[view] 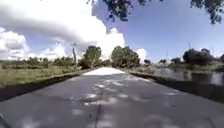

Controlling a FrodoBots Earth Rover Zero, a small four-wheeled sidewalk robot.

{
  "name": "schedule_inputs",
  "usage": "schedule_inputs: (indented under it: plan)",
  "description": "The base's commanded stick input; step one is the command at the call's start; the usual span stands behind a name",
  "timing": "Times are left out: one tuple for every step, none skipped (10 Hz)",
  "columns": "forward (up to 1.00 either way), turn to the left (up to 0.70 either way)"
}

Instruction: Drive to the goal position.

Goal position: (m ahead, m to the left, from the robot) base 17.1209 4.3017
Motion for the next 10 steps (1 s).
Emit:
schedule_inputs:
  plan:
    - [0.70, 0.32]
    - [0.70, 0.18]
    - [0.70, 0.04]
    - [0.70, 0.00]
    - [0.70, 0.00]
    - [0.70, 0.00]
    - [0.70, 0.00]
    - [0.70, 0.00]
    - [0.70, 0.00]
    - [0.70, 0.00]
